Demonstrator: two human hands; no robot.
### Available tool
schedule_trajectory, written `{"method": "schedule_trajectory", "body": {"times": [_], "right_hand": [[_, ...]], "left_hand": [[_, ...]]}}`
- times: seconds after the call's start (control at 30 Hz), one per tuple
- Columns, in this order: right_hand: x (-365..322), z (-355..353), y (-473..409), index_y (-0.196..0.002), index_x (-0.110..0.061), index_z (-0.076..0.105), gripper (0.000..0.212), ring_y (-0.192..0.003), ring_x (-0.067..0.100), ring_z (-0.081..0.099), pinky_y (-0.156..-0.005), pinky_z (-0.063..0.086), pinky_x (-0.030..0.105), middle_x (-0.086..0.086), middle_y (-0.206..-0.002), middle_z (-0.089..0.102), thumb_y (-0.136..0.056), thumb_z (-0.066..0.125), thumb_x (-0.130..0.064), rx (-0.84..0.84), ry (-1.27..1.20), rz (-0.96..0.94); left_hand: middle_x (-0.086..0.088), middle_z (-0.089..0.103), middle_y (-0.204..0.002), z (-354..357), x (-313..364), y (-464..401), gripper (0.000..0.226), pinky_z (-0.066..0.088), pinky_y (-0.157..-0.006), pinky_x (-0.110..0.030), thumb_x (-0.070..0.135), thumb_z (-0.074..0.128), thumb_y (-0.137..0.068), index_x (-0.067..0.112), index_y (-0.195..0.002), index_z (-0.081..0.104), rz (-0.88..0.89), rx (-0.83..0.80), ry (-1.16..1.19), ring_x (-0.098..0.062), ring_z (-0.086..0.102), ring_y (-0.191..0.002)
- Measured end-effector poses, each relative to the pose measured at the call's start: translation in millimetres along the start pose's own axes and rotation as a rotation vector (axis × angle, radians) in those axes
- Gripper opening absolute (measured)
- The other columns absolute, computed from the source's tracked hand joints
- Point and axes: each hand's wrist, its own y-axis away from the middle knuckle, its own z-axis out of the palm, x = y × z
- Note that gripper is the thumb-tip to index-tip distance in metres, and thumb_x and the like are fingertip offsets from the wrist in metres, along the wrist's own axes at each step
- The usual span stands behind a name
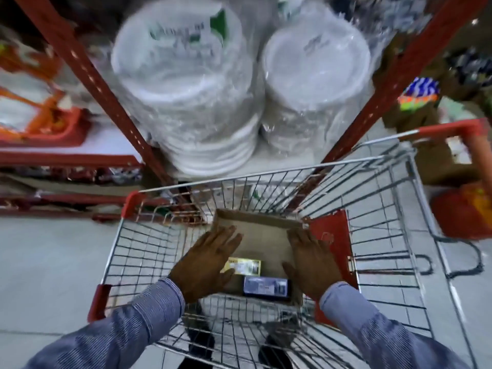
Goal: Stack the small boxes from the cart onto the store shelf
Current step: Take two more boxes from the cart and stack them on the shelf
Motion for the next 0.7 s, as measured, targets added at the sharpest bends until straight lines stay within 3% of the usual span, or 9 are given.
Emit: {"method": "schedule_trajectory", "body": {"times": [0.07, 0.17, 0.23, 0.33, 0.37, 0.47, 0.6, 0.7], "right_hand": [[4.8, 35.5, -13.9, -0.145, -0.010, 0.025, 0.069, -0.136, 0.031, 0.031, -0.106, 0.035, 0.042, 0.012, -0.150, 0.034, -0.091, 0.057, -0.037, -0.131, -0.031, 0.015], [7.3, 87.3, -35.2, -0.138, -0.008, 0.038, 0.060, -0.126, 0.033, 0.043, -0.102, 0.041, 0.041, 0.015, -0.139, 0.048, -0.089, 0.061, -0.033, -0.265, -0.034, -0.004], [6.5, 113.4, -45.7, -0.127, -0.009, 0.049, 0.052, -0.117, 0.032, 0.051, -0.095, 0.046, 0.040, 0.014, -0.128, 0.057, -0.084, 0.066, -0.032, -0.329, -0.016, -0.021], [3.1, 145.5, -53.0, -0.113, -0.011, 0.058, 0.040, -0.108, 0.030, 0.058, -0.085, 0.050, 0.037, 0.011, -0.117, 0.064, -0.079, 0.069, -0.030, -0.373, 0.023, -0.054], [2.4, 153.8, -54.3, -0.111, -0.011, 0.060, 0.037, -0.108, 0.030, 0.058, -0.083, 0.051, 0.037, 0.012, -0.116, 0.064, -0.080, 0.069, -0.028, -0.384, 0.040, -0.061], [1.5, 169.5, -59.2, -0.110, -0.009, 0.060, 0.031, -0.107, 0.032, 0.060, -0.084, 0.051, 0.038, 0.015, -0.117, 0.064, -0.083, 0.069, -0.022, -0.389, 0.062, -0.071], [2.9, 178.9, -65.1, -0.106, -0.009, 0.063, 0.027, -0.103, 0.033, 0.064, -0.086, 0.053, 0.040, 0.015, -0.113, 0.067, -0.081, 0.070, -0.014, -0.376, 0.066, -0.072], [4.7, 179.0, -66.3, -0.105, -0.009, 0.063, 0.030, -0.103, 0.032, 0.063, -0.087, 0.051, 0.039, 0.015, -0.113, 0.066, -0.080, 0.073, -0.020, -0.368, 0.025, -0.097]], "left_hand": [[-0.017, 0.031, -0.155, 44.8, -6.4, -7.8, 0.074, 0.036, -0.109, -0.056, 0.037, 0.059, -0.087, 0.013, -0.148, 0.026, -0.037, -0.087, 0.077, -0.039, 0.033, -0.139], [-0.015, 0.017, -0.160, 99.4, -15.6, -27.3, 0.074, 0.023, -0.116, -0.052, 0.033, 0.058, -0.093, 0.012, -0.151, 0.017, -0.098, -0.243, 0.112, -0.036, 0.021, -0.145], [-0.019, 0.026, -0.157, 122.6, -19.6, -41.0, 0.077, 0.030, -0.113, -0.053, 0.030, 0.065, -0.089, 0.006, -0.149, 0.023, -0.110, -0.288, 0.094, -0.038, 0.032, -0.140], [-0.029, 0.062, -0.124, 148.5, -26.2, -51.5, 0.082, 0.057, -0.084, -0.050, 0.023, 0.089, -0.058, -0.004, -0.127, 0.055, -0.114, -0.292, 0.120, -0.043, 0.065, -0.105], [-0.027, 0.063, -0.123, 155.2, -27.9, -54.0, 0.081, 0.058, -0.083, -0.046, 0.020, 0.089, -0.058, -0.004, -0.127, 0.055, -0.129, -0.300, 0.133, -0.041, 0.065, -0.105], [-0.023, 0.055, -0.135, 170.0, -31.3, -64.0, 0.068, 0.045, -0.101, -0.045, 0.014, 0.077, -0.076, 0.000, -0.135, 0.047, -0.125, -0.315, 0.161, -0.038, 0.053, -0.121], [-0.016, 0.059, -0.130, 179.6, -37.3, -72.1, 0.056, 0.046, -0.098, -0.044, 0.015, 0.075, -0.077, 0.008, -0.128, 0.054, -0.147, -0.361, 0.112, -0.033, 0.055, -0.117], [-0.013, 0.060, -0.127, 178.7, -40.5, -75.2, 0.055, 0.048, -0.095, -0.044, 0.021, 0.076, -0.076, 0.010, -0.125, 0.054, -0.136, -0.365, 0.062, -0.030, 0.055, -0.114]]}}
